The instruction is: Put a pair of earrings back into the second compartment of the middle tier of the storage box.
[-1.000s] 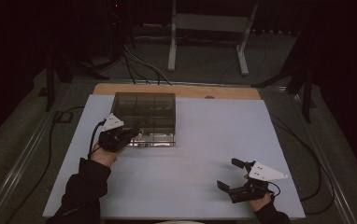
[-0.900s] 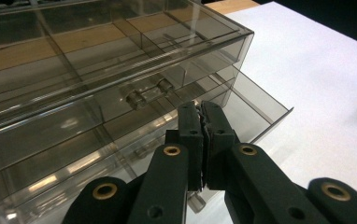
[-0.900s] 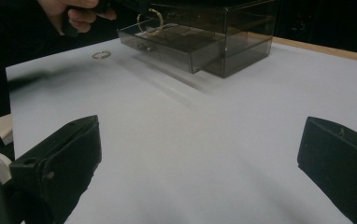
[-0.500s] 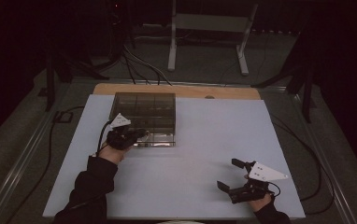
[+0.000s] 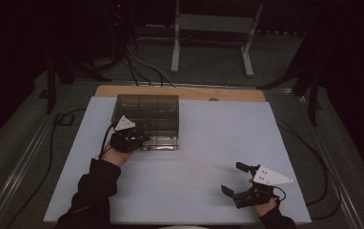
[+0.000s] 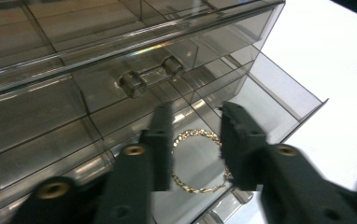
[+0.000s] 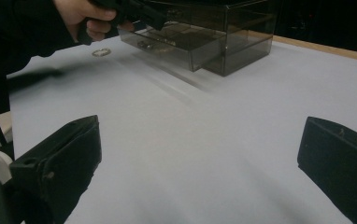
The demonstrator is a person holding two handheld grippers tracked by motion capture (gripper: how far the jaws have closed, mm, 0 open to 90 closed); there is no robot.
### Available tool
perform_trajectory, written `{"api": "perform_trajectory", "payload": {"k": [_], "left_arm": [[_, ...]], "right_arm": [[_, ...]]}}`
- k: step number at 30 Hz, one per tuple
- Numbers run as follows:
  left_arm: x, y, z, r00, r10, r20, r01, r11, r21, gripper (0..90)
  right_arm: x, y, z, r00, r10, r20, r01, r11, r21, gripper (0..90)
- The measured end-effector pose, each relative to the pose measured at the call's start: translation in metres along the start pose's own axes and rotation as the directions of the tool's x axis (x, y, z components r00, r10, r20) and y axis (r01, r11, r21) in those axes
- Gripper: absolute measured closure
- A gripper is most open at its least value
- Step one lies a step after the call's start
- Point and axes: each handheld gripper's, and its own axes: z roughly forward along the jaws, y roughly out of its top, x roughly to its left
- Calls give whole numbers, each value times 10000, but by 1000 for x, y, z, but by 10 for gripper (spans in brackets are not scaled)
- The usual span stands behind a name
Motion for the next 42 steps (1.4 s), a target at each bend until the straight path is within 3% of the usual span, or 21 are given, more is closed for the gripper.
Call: {"api": "perform_trajectory", "payload": {"k": [2, 5, 8, 14, 21, 25, 34, 42], "left_arm": [[-3, 0, -3, 9996, 258, -98, -259, 9996, -88, 483], [-2, -2, -9, 9997, 70, 221, -64, 9996, -273, 411], [-3, -5, -14, 9997, 216, 103, -212, 9990, -392, 350], [-2, -6, -27, 9999, 46, 109, -40, 9985, -553, 192], [3, -8, -47, 9997, -104, 220, 125, 9953, -961, 105], [8, -10, -57, 9998, -25, -222, -1, 9931, -1177, 36], [27, -25, -76, 9957, -342, -856, 223, 9905, -1355, 28], [45, -44, -87, 9907, -762, -1126, 609, 9892, -1333, 28]], "right_arm": [[0, 0, 0, 10000, -27, -8, 27, 10000, 6, 0], [0, 0, 0, 10000, -10, -9, 10, 10000, -4, 0], [0, 0, 0, 10000, -45, -19, 45, 10000, 7, 0], [0, 0, -1, 10000, -51, -9, 51, 10000, 3, 0], [0, 0, 0, 10000, 2, -26, -2, 10000, 0, 0], [0, 0, 0, 10000, -2, -11, 2, 10000, -28, 0], [1, 0, 0, 10000, -7, -8, 7, 10000, -18, 0], [1, 0, 0, 10000, -44, 0, 44, 10000, -12, 0]]}}
